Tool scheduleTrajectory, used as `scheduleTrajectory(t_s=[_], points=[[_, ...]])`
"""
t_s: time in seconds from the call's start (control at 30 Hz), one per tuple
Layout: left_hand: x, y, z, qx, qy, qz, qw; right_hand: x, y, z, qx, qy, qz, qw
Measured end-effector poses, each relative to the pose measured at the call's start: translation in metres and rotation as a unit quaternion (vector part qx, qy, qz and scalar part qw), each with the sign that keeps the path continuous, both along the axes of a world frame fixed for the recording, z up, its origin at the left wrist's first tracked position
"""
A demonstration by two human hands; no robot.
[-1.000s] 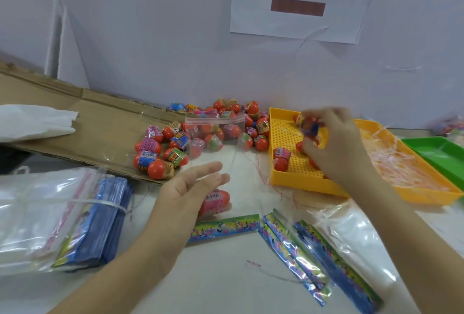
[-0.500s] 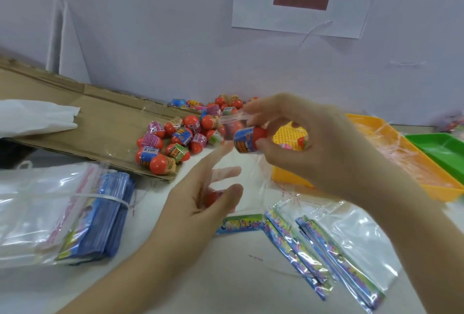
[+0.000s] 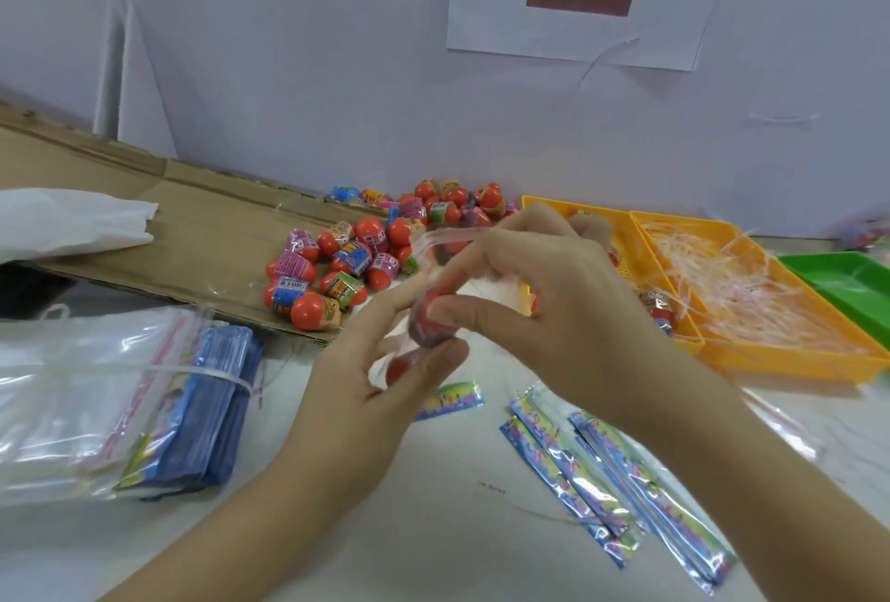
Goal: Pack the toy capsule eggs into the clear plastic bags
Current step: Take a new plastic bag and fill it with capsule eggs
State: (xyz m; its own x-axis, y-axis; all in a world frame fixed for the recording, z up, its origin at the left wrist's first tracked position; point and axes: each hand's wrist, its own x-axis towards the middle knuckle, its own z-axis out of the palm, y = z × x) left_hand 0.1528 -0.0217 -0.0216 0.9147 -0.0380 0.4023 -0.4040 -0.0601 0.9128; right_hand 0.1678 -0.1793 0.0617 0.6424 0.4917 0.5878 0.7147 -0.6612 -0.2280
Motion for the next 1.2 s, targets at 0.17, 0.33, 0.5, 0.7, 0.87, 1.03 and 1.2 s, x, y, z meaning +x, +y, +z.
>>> scheduleTrajectory(t_s=[0.17, 0.33, 0.5, 0.7, 0.87, 1.03, 1.2], points=[[-0.003, -0.006, 0.007, -0.065, -0.006, -0.012, 0.998, 0.002, 0.007, -0.013, 0.050, -0.021, 0.044, 0.998], [0.003, -0.001, 0.008, -0.141, 0.055, 0.024, 0.988, 0.023, -0.028, 0.010, 0.297, -0.049, 0.014, 0.954], [0.008, 0.000, 0.007, -0.179, 0.099, 0.054, 0.977, 0.062, -0.096, -0.002, -0.063, 0.107, -0.301, 0.945], [0.010, 0.003, 0.005, -0.188, 0.180, 0.031, 0.965, 0.072, -0.111, -0.026, -0.276, 0.198, -0.391, 0.855], [0.010, 0.003, 0.002, -0.175, 0.204, -0.012, 0.963, 0.070, -0.108, -0.020, -0.043, 0.083, -0.326, 0.941], [0.012, -0.001, 0.001, -0.145, 0.219, 0.001, 0.965, 0.051, -0.080, 0.006, 0.202, 0.085, -0.146, 0.965], [0.008, 0.001, 0.005, -0.110, 0.163, 0.028, 0.980, 0.025, -0.047, 0.020, 0.174, 0.148, 0.012, 0.973]])
